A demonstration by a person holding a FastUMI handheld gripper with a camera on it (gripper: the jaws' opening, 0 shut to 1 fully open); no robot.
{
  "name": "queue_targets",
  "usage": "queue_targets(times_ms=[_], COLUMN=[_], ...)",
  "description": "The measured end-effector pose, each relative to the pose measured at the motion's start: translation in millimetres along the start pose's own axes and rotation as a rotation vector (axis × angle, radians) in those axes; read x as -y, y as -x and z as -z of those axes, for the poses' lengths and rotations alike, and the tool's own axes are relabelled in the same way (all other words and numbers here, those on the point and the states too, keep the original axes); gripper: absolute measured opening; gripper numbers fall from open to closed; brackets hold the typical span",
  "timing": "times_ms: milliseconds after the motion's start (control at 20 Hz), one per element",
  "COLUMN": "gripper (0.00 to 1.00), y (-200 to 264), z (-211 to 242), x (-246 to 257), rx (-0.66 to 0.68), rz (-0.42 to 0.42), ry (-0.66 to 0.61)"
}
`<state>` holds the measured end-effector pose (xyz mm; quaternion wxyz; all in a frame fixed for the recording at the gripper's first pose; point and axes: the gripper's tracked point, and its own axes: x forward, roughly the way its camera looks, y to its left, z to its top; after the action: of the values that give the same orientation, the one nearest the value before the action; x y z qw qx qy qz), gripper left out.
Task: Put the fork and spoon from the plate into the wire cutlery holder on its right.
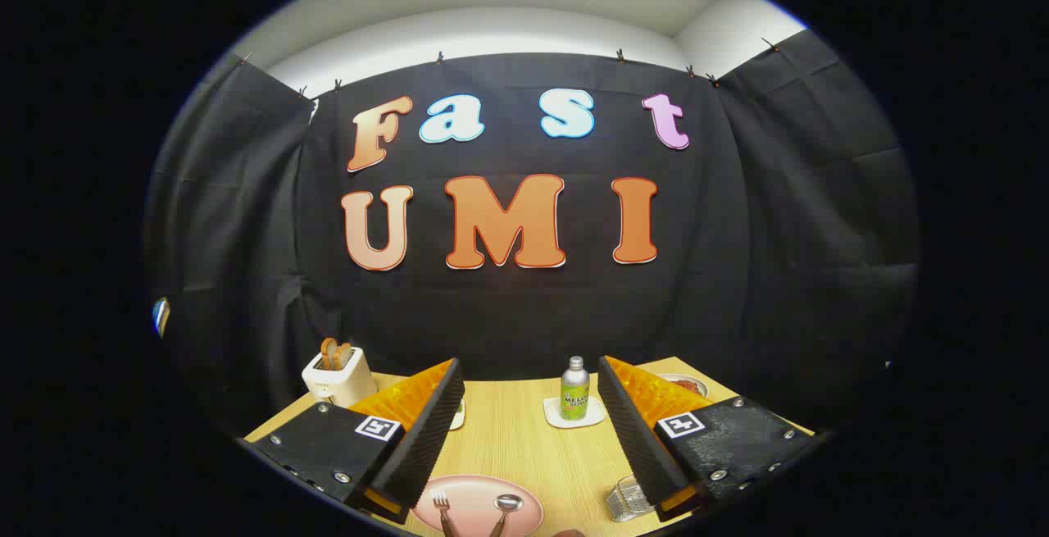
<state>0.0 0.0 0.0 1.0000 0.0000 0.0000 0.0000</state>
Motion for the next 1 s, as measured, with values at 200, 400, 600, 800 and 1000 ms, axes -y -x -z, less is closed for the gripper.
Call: queue_targets(times_ms=[200,400,600,800,1000], gripper=[0.98,0.98,0.98,0.98,0.98], y=[0.6,7.1,15.9,18.0,20.0], z=[0.4,2.4,5.7,14.4,16.0], x=[-9.1,-8.0,-6.5,-5.3,-5.4], rx=[-0.016,-0.018,-0.025,-0.053,-0.054], rz=[-0.022,-0.01,-0.005,-0.006,-0.003], ry=[-0.022,0.015,0.014,-0.008,-0.009])
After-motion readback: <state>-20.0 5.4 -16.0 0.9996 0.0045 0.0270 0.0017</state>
